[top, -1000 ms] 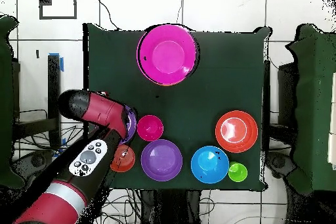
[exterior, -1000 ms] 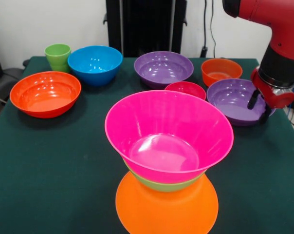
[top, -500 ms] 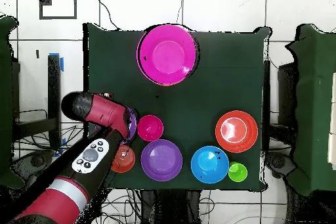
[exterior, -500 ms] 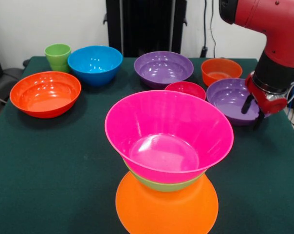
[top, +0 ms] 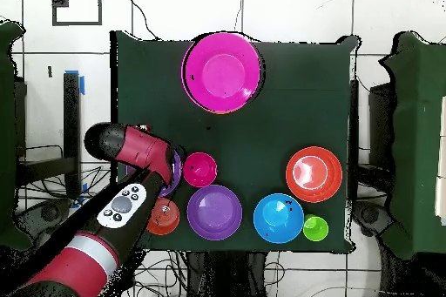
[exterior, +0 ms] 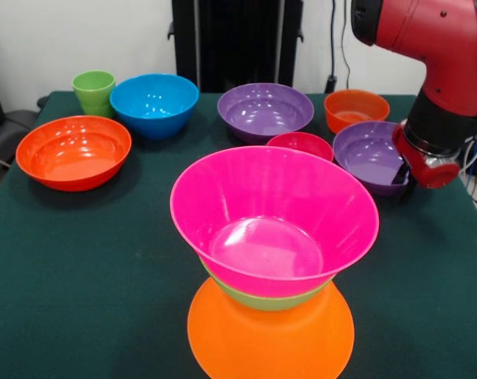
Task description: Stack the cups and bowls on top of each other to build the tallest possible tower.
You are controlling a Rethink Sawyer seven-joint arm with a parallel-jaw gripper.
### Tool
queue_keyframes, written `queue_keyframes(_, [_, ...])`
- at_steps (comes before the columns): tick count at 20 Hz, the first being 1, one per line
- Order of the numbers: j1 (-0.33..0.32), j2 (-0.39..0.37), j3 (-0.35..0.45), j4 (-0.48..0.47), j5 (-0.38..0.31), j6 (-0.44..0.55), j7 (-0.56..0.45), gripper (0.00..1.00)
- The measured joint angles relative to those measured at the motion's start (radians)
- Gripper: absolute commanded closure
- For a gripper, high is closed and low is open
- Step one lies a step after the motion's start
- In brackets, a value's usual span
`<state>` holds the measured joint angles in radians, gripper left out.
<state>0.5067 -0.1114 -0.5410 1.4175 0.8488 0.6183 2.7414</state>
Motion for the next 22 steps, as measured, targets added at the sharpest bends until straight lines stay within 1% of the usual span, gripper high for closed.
queue_keyframes(10, [0.000, -0.020, 0.000, 0.002, 0.000, 0.009, 0.000, 1.00])
queue_keyframes(13, [0.000, -0.042, -0.002, 0.007, -0.001, 0.010, 0.000, 1.00])
queue_keyframes(15, [0.002, -0.069, -0.014, 0.010, -0.012, 0.021, 0.000, 1.00])
queue_keyframes(20, [0.004, -0.125, -0.050, 0.008, -0.048, 0.082, 0.000, 1.00])
queue_keyframes(22, [0.004, -0.155, -0.079, -0.002, -0.072, 0.142, 0.000, 1.00])
